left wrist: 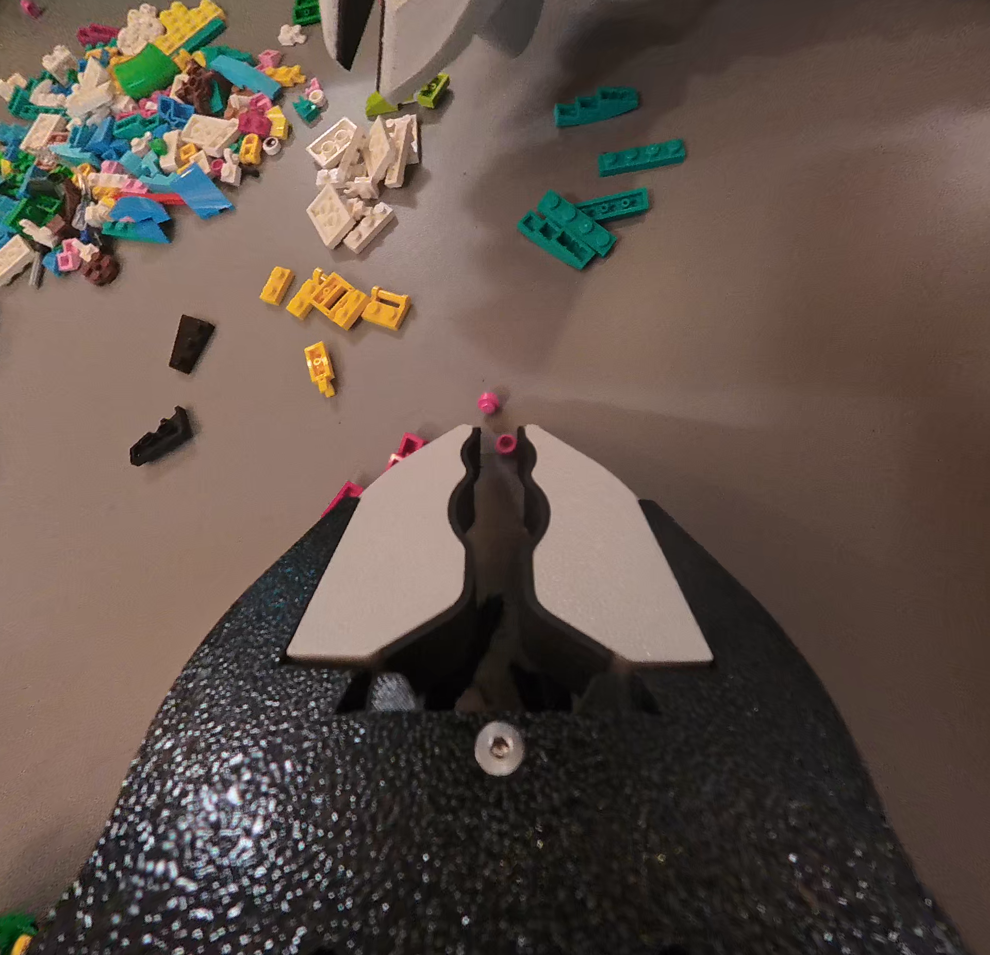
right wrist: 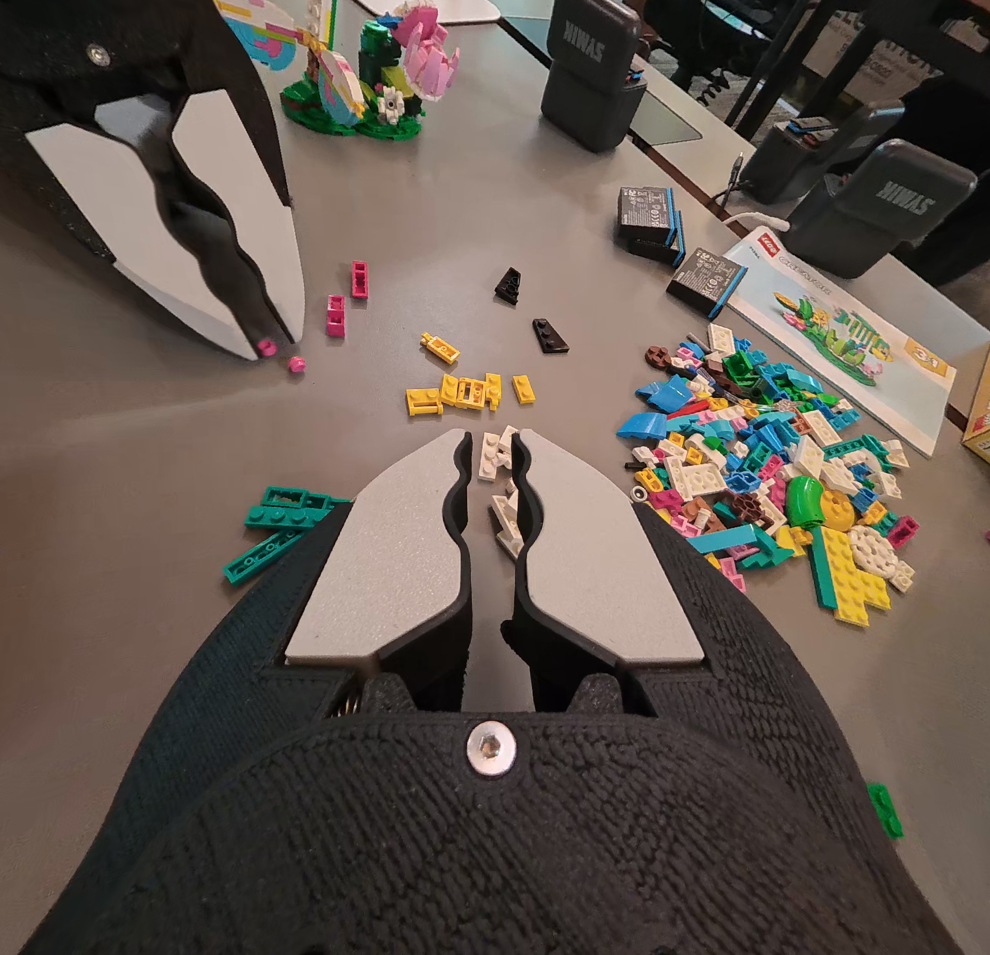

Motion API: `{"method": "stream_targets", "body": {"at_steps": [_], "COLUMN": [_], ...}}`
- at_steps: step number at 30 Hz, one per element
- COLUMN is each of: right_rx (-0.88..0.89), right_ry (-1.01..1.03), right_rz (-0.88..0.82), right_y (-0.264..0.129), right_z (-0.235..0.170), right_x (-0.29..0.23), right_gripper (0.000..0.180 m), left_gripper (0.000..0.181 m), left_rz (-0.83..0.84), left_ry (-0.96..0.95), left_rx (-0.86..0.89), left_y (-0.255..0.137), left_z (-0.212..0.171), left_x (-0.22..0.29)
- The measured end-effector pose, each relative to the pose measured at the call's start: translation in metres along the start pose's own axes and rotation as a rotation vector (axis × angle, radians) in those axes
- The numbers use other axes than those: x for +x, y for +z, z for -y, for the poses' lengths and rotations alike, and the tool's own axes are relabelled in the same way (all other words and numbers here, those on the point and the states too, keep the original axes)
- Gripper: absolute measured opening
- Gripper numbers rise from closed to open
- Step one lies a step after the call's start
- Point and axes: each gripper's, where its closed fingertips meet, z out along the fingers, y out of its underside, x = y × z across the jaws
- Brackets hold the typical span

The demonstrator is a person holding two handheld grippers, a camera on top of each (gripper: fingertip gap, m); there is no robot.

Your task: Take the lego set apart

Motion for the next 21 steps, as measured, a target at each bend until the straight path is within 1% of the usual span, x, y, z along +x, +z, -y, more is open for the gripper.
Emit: {"method": "stream_targets", "body": {"at_steps": [2,6,10,12,14,17,19,21], "right_rx": [0.003,0.005,0.037,0.058,0.061,0.045,0.036,0.031], "right_ry": [0.003,-0.001,0.022,0.037,0.046,0.042,0.039,0.039], "right_rz": [0.0,-0.007,-0.035,-0.041,-0.04,-0.036,-0.03,-0.028], "right_y": [0.0,-0.001,-0.008,-0.011,-0.011,-0.009,-0.007,-0.006], "right_z": [0.0,0.001,0.005,0.007,0.007,0.005,0.003,0.003], "right_x": [0.0,0.001,0.009,0.011,0.012,0.01,0.009,0.008], "right_gripper": [0.013,0.013,0.013,0.012,0.012,0.013,0.013,0.013], "left_gripper": [0.018,0.02,0.025,0.028,0.027,0.027,0.03,0.029], "left_rz": [-0.012,-0.043,-0.026,-0.025,-0.005,0.005,0.009,0.023], "left_ry": [-0.013,-0.045,-0.045,-0.043,-0.012,-0.017,-0.013,0.025], "left_rx": [0.006,0.021,0.026,0.055,0.085,0.105,0.082,0.091], "left_y": [0.0,-0.001,0.0,-0.002,-0.003,-0.004,-0.004,-0.004], "left_z": [0.0,0.001,0.002,0.006,0.01,0.01,0.006,0.006], "left_x": [0.001,0.005,0.003,0.004,0.002,-0.001,-0.002,-0.002]}}
